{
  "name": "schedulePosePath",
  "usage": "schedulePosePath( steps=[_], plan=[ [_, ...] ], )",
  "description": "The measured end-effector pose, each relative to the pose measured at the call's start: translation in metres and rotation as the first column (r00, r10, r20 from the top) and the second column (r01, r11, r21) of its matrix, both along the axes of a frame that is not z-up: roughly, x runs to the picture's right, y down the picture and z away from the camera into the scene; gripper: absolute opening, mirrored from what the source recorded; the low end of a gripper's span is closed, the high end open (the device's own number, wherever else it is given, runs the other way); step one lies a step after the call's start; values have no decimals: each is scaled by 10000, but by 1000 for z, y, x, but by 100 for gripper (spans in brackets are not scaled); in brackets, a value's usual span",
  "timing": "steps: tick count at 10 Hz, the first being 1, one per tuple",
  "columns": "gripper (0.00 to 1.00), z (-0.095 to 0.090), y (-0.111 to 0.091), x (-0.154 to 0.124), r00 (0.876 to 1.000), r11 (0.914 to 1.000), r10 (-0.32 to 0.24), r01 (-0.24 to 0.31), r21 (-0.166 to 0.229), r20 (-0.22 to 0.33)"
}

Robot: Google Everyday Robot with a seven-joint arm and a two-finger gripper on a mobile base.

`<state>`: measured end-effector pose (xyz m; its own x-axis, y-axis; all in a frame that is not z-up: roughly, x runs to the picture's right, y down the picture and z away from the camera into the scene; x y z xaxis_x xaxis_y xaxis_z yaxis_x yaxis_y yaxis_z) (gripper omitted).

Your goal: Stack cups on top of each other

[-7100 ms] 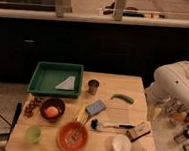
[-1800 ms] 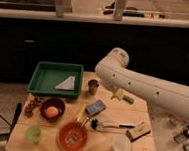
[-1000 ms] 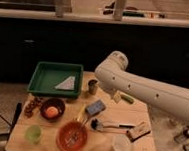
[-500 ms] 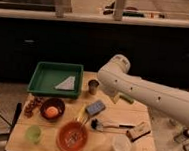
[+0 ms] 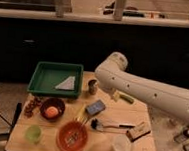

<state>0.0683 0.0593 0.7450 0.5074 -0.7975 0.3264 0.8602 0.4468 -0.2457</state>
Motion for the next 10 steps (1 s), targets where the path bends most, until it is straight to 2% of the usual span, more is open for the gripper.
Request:
schedulePosePath(
  steps=[2, 4, 6, 7, 10],
  plan=[
    [80, 7, -11, -21, 9958, 9960, -886, 888, -73, 230],
    [80, 15, -20, -40, 9877, 9887, -1492, 1498, -84, 467],
    [80, 22, -27, -45, 9813, 9823, -1853, 1864, -162, 517],
    [80, 31, -34, -60, 9749, 9771, -2107, 2123, -150, 715],
    [80, 45, -44, -68, 9689, 9711, -2350, 2375, -244, 778]
  ],
)
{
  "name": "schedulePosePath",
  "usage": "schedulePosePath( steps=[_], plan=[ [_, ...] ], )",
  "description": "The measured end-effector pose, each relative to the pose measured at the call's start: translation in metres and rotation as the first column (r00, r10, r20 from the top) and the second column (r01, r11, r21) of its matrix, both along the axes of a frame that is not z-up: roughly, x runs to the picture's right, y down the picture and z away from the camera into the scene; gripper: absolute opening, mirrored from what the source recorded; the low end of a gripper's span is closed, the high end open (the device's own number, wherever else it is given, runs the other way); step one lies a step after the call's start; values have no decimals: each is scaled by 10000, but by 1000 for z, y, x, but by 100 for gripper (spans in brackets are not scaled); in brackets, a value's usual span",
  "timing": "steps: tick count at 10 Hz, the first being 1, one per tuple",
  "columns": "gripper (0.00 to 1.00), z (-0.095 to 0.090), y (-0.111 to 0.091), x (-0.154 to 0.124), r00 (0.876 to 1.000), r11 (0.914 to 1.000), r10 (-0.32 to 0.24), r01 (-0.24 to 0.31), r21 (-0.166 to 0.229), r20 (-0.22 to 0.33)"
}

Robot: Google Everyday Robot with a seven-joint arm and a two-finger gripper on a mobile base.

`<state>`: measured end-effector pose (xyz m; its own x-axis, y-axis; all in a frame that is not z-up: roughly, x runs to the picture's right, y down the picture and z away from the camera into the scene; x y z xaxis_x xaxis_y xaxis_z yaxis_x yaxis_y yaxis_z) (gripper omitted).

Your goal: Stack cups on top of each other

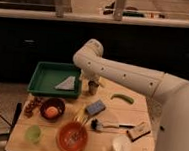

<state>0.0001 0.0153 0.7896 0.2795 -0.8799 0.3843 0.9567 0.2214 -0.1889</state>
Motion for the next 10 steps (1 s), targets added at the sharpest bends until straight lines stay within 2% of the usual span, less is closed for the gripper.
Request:
schedulePosePath(
  steps=[3, 4, 10],
  plan=[
    [80, 19, -10, -6, 9999, 9998, -120, 121, -184, 69],
    [80, 33, -15, -11, 9997, 9993, -178, 183, -328, 163],
    [80, 70, -6, 0, 9999, 9954, -88, 100, -957, 133]
  ],
)
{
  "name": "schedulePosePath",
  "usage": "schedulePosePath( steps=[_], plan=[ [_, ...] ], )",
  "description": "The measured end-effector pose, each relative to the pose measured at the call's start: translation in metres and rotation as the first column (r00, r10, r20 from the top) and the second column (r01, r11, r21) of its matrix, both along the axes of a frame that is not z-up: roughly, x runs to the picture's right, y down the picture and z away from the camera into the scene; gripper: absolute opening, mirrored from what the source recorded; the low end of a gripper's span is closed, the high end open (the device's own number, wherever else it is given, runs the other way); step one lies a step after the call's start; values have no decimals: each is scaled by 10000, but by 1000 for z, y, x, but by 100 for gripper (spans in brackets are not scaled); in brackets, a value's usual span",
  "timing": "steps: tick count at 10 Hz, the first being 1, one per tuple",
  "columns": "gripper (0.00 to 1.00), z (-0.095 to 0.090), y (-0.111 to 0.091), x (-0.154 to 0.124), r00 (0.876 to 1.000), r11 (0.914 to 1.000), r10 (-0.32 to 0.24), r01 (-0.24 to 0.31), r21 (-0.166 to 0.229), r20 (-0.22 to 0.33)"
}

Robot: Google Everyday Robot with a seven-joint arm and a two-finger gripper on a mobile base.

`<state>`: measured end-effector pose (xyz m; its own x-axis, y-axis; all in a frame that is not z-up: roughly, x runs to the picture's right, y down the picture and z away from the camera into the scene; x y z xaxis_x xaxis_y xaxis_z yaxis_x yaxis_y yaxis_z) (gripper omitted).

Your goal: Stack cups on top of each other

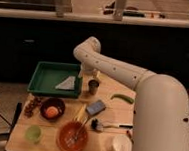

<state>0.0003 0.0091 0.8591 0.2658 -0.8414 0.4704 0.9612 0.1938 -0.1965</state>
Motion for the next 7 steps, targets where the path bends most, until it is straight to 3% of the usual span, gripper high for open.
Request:
schedulePosePath(
  steps=[7],
  plan=[
    [80, 33, 16, 20, 9998, 9975, 162, -168, -690, -93]
  ],
)
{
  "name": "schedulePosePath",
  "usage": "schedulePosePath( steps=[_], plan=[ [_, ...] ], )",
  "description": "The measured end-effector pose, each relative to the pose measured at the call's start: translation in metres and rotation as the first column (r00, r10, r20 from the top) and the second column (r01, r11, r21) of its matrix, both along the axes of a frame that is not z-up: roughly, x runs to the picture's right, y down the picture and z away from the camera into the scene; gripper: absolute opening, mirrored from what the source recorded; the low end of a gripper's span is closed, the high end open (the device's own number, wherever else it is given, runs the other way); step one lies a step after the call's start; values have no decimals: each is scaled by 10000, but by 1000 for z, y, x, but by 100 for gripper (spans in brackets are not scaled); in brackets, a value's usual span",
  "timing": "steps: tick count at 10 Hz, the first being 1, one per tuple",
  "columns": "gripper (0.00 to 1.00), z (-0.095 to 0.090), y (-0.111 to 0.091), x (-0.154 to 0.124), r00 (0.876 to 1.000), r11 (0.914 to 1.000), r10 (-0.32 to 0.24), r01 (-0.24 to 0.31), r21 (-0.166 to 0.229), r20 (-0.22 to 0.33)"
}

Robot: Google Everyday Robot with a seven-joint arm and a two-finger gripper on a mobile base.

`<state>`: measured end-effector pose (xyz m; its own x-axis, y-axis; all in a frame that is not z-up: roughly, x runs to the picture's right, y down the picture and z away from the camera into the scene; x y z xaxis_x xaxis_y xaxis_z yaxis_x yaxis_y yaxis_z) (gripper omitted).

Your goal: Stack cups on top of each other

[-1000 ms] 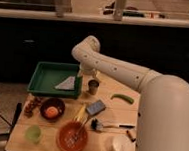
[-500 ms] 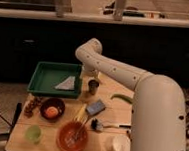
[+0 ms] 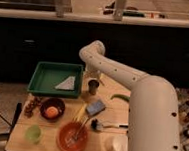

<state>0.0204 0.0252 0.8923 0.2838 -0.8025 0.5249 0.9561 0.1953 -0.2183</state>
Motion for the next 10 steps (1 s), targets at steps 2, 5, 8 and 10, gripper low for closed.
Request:
schedulePosePath(
  steps=[2, 5, 8, 10],
  plan=[
    [80, 8, 7, -1, 10000, 9998, 2, -1, -207, 28],
    [76, 14, 12, 0, 10000, 9994, 27, -25, -356, 33],
    [47, 16, 14, 1, 10000, 9991, 89, -87, -422, 34],
    [27, 17, 15, 4, 9999, 9988, 132, -131, -468, 18]
  ],
)
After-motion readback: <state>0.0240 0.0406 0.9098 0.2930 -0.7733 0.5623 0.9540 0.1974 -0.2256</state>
